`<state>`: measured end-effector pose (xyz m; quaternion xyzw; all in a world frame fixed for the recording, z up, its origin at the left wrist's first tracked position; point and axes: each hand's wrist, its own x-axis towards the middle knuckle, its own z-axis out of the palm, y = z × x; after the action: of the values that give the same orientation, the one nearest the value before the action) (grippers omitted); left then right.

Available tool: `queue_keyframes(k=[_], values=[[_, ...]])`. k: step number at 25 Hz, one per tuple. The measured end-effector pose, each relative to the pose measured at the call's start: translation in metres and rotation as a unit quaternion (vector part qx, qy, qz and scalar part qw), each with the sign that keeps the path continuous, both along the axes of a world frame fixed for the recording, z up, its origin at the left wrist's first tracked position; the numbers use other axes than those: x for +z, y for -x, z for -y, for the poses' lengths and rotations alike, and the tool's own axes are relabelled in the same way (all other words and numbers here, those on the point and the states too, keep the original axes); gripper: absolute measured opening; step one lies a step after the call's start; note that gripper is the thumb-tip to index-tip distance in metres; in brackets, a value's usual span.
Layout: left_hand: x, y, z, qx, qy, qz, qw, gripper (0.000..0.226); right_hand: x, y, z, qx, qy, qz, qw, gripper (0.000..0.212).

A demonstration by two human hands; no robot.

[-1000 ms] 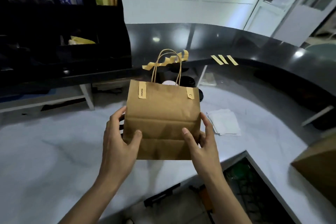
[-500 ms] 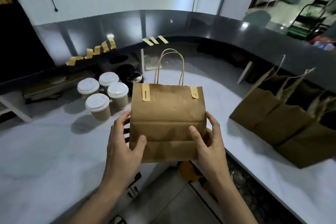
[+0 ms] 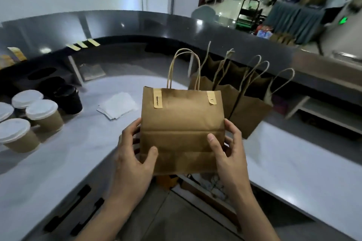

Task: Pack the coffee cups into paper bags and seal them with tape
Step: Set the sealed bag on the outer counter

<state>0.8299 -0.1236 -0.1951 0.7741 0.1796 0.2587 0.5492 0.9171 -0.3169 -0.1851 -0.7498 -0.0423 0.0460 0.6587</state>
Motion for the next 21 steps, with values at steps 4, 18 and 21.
queue_keyframes(k=[4, 18, 21], values=[[-0.002, -0.026, 0.050, -0.086, -0.003, 0.007, 0.996, 0.070, 0.000, 0.010, 0.062, -0.081, 0.003, 0.008, 0.997, 0.061], [-0.003, -0.105, 0.162, -0.336, 0.025, -0.008, 0.942, 0.066, -0.002, 0.033, 0.175, -0.335, -0.004, 0.015, 0.942, 0.056], [0.000, -0.132, 0.174, -0.377, 0.017, -0.005, 0.926, 0.066, 0.002, 0.024, 0.183, -0.372, -0.004, 0.014, 0.928, 0.055]])
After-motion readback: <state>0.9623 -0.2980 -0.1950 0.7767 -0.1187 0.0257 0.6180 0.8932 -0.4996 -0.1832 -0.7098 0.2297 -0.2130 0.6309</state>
